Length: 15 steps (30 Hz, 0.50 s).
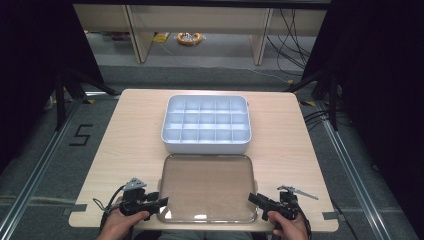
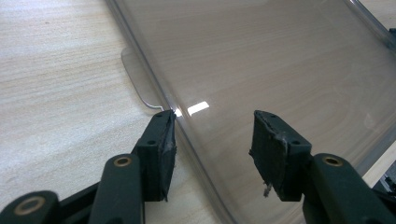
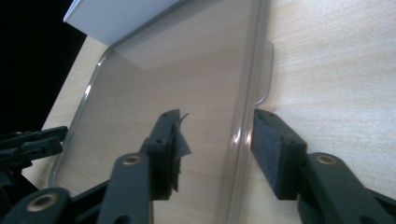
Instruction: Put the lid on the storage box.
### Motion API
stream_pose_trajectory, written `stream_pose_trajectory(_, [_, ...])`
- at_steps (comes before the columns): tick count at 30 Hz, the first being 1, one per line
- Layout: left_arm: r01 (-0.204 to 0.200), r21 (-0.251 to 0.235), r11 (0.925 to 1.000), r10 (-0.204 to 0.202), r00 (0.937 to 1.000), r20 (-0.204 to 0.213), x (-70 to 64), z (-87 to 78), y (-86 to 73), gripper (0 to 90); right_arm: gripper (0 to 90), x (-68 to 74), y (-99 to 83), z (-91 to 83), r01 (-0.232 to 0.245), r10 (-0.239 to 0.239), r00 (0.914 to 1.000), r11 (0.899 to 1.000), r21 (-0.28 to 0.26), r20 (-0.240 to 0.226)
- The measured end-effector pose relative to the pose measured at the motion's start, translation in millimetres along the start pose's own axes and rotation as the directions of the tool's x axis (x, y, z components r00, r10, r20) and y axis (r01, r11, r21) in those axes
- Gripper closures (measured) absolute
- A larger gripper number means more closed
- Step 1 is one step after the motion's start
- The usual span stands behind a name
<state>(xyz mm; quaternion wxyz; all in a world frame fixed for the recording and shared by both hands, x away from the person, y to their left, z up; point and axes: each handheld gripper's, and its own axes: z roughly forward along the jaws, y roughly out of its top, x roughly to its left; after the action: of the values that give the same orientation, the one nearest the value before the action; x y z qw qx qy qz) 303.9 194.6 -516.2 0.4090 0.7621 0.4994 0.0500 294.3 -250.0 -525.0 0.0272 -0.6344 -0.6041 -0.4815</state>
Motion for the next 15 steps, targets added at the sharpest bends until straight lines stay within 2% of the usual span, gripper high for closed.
stream_pose_trajectory(1, [-0.005, 0.000, 1.0000, 0.005, 1.0000, -0.002, 0.0, -0.5, -0.3, 47.5, 59.9, 0.1, -0.4, -1.5, -0.026, 0.026, 0.9994, 1.000, 0.009, -0.023])
stream_pose_trajectory(3, [-0.006, 0.000, 1.0000, 0.006, 1.0000, -0.004, 0.1, -0.6, -0.5, 46.5, 60.5, -0.9, -0.1, -2.2, -0.027, 0.027, 0.9992, 0.999, 0.018, -0.030])
stream_pose_trajectory(5, [0.010, -0.014, 0.9998, -0.010, 0.9999, 0.007, -1.6, -0.2, -1.0, 45.7, 63.0, -2.4, -0.5, -1.6, -0.013, 0.014, 0.9996, 1.000, 0.022, -0.027])
stream_pose_trajectory(6, [0.004, -0.012, 0.9999, -0.004, 1.0000, 0.005, -1.1, -0.7, -1.1, 45.6, 63.0, -3.1, -0.6, -1.5, -0.013, 0.014, 0.9997, 1.000, 0.021, -0.022])
stream_pose_trajectory(7, [0.006, -0.013, 0.9999, -0.006, 1.0000, 0.003, -0.7, -1.0, -1.2, 45.3, 63.0, -4.3, -1.3, -0.4, -0.023, 0.024, 0.9987, 1.000, 0.011, -0.046])
stream_pose_trajectory(8, [0.006, -0.013, 0.9999, -0.006, 1.0000, 0.003, -0.7, -1.0, -1.2, 45.4, 63.0, -4.3, -1.3, -0.4, -0.023, 0.024, 0.9987, 1.000, 0.011, -0.046])
stream_pose_trajectory(9, [-0.018, 0.013, 0.9998, 0.018, 0.9998, 0.006, 1.4, -2.9, -0.8, 45.4, 63.2, -2.8, -1.0, -3.1, -0.066, 0.067, 0.9963, 0.997, 0.034, -0.053])
stream_pose_trajectory(10, [-0.016, 0.009, 0.9998, 0.016, 0.9999, 0.000, 0.8, -2.8, -1.0, 45.4, 64.0, -4.8, -1.5, -2.0, -0.030, 0.032, 0.9981, 0.999, 0.028, -0.052])
stream_pose_trajectory(12, [-0.014, 0.001, 0.9999, 0.014, 0.9999, -0.004, 0.3, -2.5, -1.4, 45.3, 64.0, -4.7, -1.6, -2.3, -0.025, 0.026, 0.9985, 0.999, 0.030, -0.049])
stream_pose_trajectory(13, [-0.015, 0.006, 0.9999, 0.015, 0.9999, 0.000, 1.0, -3.1, -1.4, 45.3, 64.6, -2.5, -2.3, -4.6, -0.081, 0.084, 0.9946, 0.996, 0.049, -0.061])
stream_pose_trajectory(15, [-0.007, -0.003, 1.0000, 0.007, 1.0000, -0.005, 0.8, -2.4, -1.5, 45.3, 64.2, -2.8, -3.1, -4.5, -0.085, 0.088, 0.9937, 0.995, 0.044, -0.068])
